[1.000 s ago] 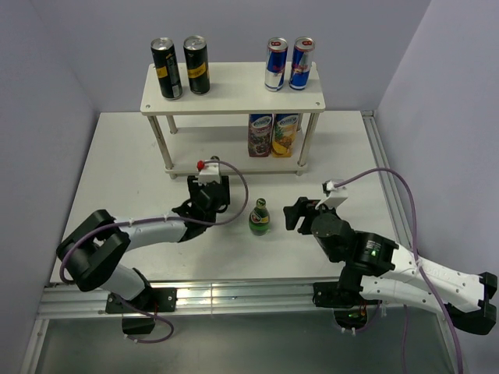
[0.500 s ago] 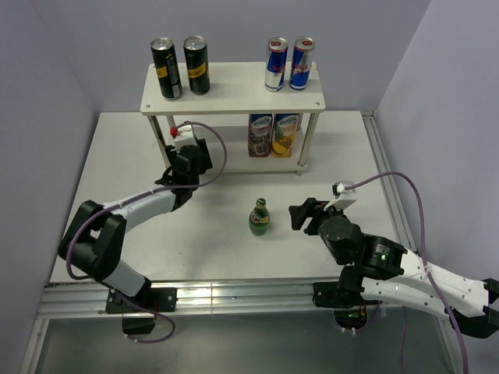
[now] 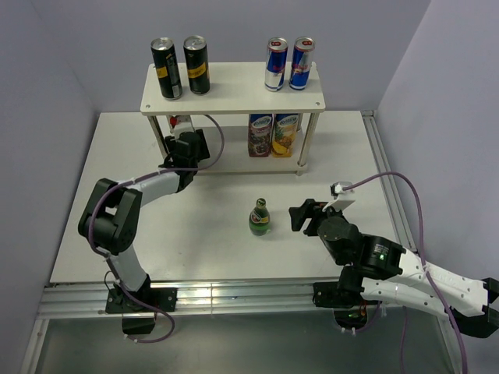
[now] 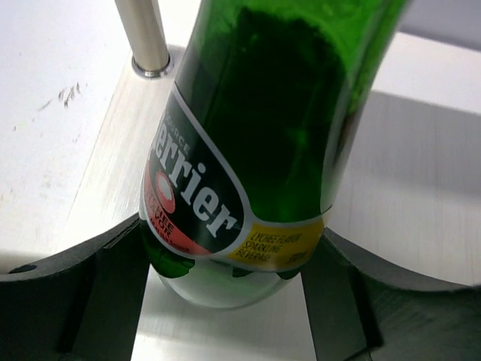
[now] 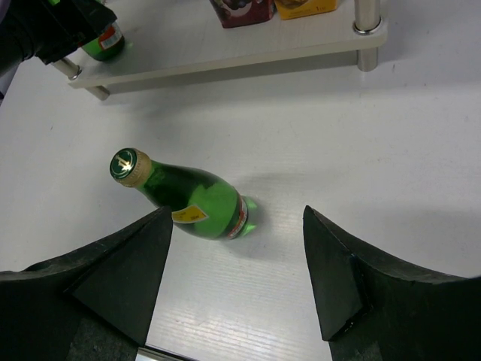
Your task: Place and organize the beverage onto the shelf
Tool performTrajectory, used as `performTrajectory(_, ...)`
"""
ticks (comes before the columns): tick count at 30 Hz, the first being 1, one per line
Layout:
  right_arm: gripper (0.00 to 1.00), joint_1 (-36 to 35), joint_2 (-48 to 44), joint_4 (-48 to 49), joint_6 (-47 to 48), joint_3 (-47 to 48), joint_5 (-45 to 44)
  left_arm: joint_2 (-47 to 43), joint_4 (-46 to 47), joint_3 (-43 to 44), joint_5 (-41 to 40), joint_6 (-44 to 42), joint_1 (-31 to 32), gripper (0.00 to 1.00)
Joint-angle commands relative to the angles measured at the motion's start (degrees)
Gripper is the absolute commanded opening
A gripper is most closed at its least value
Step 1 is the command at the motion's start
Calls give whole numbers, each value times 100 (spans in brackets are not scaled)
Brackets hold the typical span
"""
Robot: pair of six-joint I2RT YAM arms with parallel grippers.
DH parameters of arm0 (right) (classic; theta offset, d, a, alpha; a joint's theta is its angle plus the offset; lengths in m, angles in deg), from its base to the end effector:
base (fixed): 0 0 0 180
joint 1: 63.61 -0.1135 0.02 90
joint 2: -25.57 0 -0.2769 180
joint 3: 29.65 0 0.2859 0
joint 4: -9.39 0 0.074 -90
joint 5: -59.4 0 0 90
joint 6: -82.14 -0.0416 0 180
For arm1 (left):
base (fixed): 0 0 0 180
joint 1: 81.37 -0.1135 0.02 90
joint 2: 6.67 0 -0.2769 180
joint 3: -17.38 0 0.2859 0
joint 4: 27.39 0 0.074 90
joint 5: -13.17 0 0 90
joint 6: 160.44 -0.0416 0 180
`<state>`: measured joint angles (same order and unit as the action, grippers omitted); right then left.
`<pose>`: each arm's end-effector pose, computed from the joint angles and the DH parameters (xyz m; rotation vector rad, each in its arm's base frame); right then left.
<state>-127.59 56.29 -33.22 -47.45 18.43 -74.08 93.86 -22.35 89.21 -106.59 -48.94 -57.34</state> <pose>0.0911 0.1214 0.2958 0.0665 1.9114 0.4663 0.3941 -0.1531 0.2043 -0.2877 1.9051 -0.0150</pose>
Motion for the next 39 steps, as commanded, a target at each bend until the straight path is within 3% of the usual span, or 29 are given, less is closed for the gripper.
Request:
performTrajectory(1,77,-35,22,97,-92,-55,-90,53,817,689,-47,-23,-83,0)
performTrajectory(11,77,-35,-5,71,-171,-107,-81,142,738,628,-109,135,-118,1)
performTrajectory(15,77,-26,-101,53,-198,-125,-72,2,816,374,-109,153,-118,20)
performTrajectory(19,77,-26,-189,-17,-250,-142,-55,-130,878,93,-109,136,-118,49)
performTrajectory(22,77,-26,-277,-87,-286,-169,-72,-165,887,-13,-135,171,-118,59)
performTrajectory(32,77,-35,-505,-263,-356,-178,-90,-174,860,-145,-180,197,-118,78)
performTrajectory(37,77,-26,-541,-272,-365,-204,-90,-288,887,-259,-135,188,-109,82)
performTrajectory(39,77,-26,-541,-272,-382,-204,-81,-332,878,-294,-135,171,-109,90)
